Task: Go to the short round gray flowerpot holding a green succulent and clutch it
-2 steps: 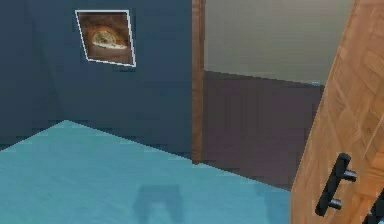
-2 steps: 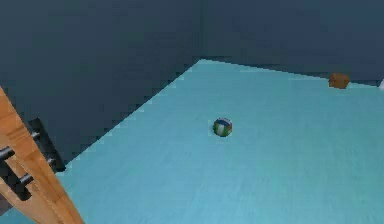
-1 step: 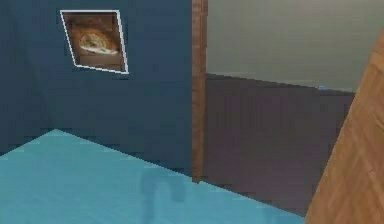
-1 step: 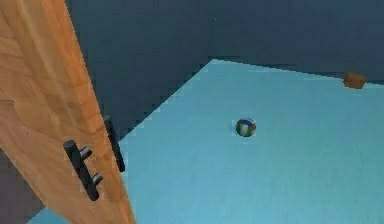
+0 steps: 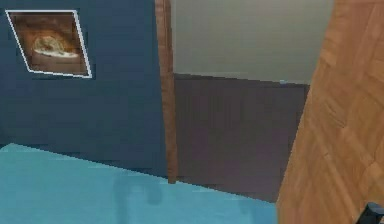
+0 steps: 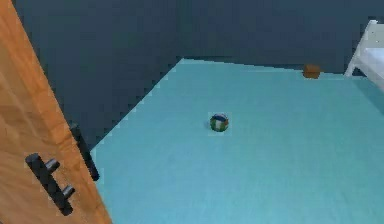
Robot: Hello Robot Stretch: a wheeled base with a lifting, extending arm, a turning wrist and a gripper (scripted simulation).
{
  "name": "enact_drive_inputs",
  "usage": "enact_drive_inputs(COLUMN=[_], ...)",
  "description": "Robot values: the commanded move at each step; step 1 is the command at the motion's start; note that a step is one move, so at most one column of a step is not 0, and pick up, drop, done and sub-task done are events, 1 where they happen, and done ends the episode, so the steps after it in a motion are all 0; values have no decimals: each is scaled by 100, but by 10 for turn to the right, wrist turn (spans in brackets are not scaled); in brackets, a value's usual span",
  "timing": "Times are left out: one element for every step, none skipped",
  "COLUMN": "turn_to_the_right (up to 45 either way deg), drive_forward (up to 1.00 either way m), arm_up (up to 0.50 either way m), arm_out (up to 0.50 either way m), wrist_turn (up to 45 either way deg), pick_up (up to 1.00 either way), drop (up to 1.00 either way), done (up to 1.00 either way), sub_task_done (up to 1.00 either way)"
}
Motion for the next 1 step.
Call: enact_drive_inputs(turn_to_the_right=[0], drive_forward=[100], arm_up=[0], arm_out=[0], wrist_turn=[0], pick_up=[0], drop=[0], done=[0], sub_task_done=[0])
